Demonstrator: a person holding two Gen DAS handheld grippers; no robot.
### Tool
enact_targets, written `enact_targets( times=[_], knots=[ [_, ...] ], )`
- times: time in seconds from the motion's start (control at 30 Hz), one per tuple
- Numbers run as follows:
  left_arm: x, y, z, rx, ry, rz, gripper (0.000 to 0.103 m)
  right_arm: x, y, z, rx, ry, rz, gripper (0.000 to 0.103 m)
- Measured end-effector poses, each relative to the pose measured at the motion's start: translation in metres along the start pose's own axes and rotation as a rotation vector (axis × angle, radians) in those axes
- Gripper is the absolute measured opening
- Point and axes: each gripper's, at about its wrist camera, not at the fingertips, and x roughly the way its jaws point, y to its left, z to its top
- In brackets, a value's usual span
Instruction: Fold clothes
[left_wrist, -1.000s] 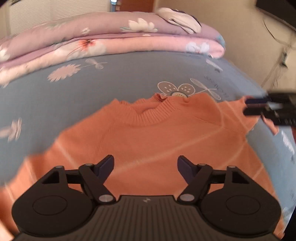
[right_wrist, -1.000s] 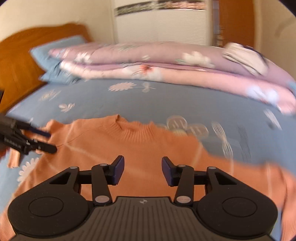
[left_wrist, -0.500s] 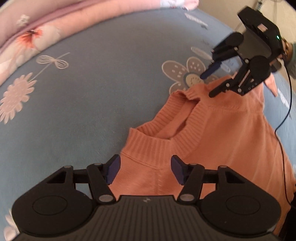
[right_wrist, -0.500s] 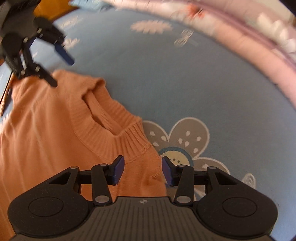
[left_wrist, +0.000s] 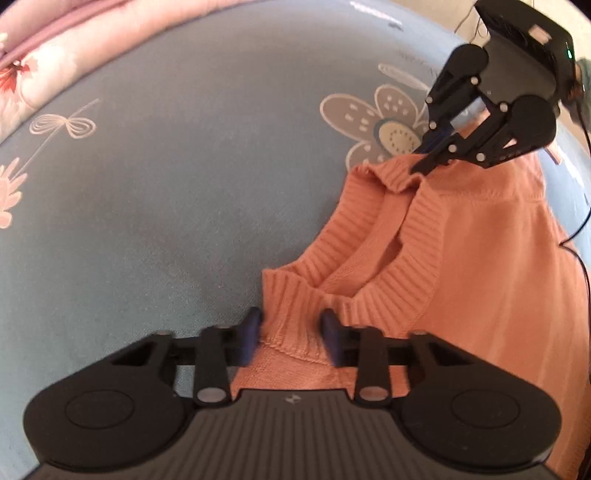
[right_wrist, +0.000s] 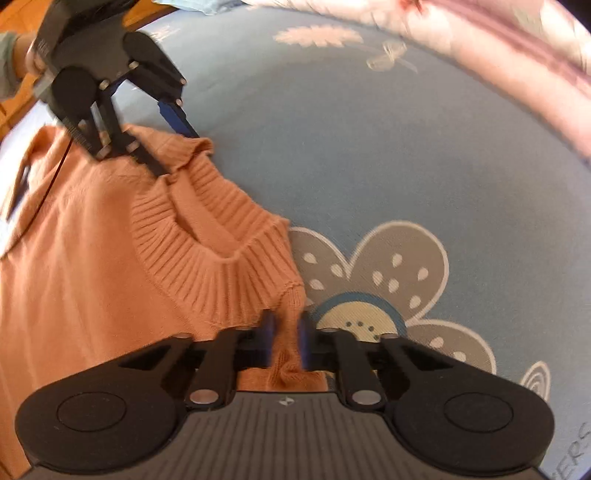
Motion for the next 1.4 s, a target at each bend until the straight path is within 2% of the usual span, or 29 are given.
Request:
enact_targets(
  times=[0.07,0.13,0.2,0.27,0.33,0.4,0.47,0.53,0.6,0.77,0.83,0.9,0.93,0.97,1.0,1.1,1.17,1.27,1.3,1.37,1.4],
  knots=[
    [-0.007,-0.006,-0.002,-0.004,-0.022,0.037,0.018,-0.007,0.003,-0.004,0.021,-0.036,-0.025,0.006],
    [-0.014,-0.009,-0.004,-0.022,-0.052,0.075,0.016,-0.015,-0.001,-0.007,0.066,-0.071,-0.056,0.005],
    [-0.022,-0.001,-0.009,-0.109,-0.112,0.119,0.015,-0.021,-0.006,-0.011,0.117,-0.103,-0.081,0.005],
    [-0.018,0.017,-0.017,-0.261,-0.123,0.092,0.017,-0.020,-0.008,-0.019,0.173,-0.115,-0.093,0.005],
    [-0.005,0.019,-0.023,-0.287,-0.079,0.108,0.021,-0.012,-0.012,-0.029,0.248,-0.091,-0.121,0.007],
    [-0.007,0.012,-0.020,-0.257,-0.100,0.124,0.022,-0.011,-0.012,-0.029,0.279,-0.093,-0.138,0.009],
    [-0.012,0.012,-0.015,-0.240,-0.122,0.105,0.025,-0.018,-0.009,-0.025,0.257,-0.102,-0.136,0.020],
    [-0.015,0.012,-0.008,-0.209,-0.143,0.135,0.039,-0.024,-0.011,-0.019,0.235,-0.138,-0.134,0.042],
    [-0.011,0.014,-0.001,-0.210,-0.138,0.150,0.048,-0.023,-0.013,-0.012,0.225,-0.151,-0.130,0.047],
    [-0.012,0.018,0.006,-0.207,-0.142,0.087,0.049,-0.008,-0.012,0.013,0.237,-0.180,-0.067,0.047],
    [0.002,0.021,0.011,-0.210,-0.063,0.071,0.054,0.000,-0.012,0.020,0.226,-0.155,-0.003,0.047],
    [0.008,0.017,0.015,-0.175,-0.033,0.098,0.053,0.012,-0.013,0.028,0.193,-0.098,-0.018,0.047],
    [0.007,0.014,0.015,-0.161,-0.042,0.122,0.045,0.013,-0.010,0.030,0.170,-0.092,-0.033,0.041],
    [0.006,0.010,0.015,-0.153,-0.053,0.138,0.031,0.011,-0.008,0.032,0.159,-0.107,-0.046,0.024],
    [0.005,0.005,0.016,-0.141,-0.068,0.162,0.007,0.008,-0.006,0.033,0.164,-0.122,-0.065,0.006],
    [0.003,-0.012,0.016,-0.071,-0.107,0.329,0.004,0.000,0.007,0.030,0.110,-0.160,-0.171,0.006],
    [0.010,-0.010,0.015,-0.095,-0.102,0.391,0.004,0.000,0.008,0.024,0.132,-0.179,-0.217,0.006],
    [0.009,-0.006,0.011,-0.124,-0.143,0.404,0.005,0.004,0.009,0.019,0.173,-0.190,-0.250,0.006],
    [0.006,-0.005,0.010,-0.126,-0.157,0.401,0.011,0.004,0.010,0.018,0.179,-0.188,-0.252,0.007],
    [-0.001,-0.008,0.010,-0.130,-0.187,0.429,0.012,0.002,0.012,0.017,0.181,-0.204,-0.263,0.013],
    [-0.006,-0.007,0.010,-0.138,-0.208,0.418,0.012,0.002,0.014,0.018,0.177,-0.224,-0.274,0.017]
  ],
)
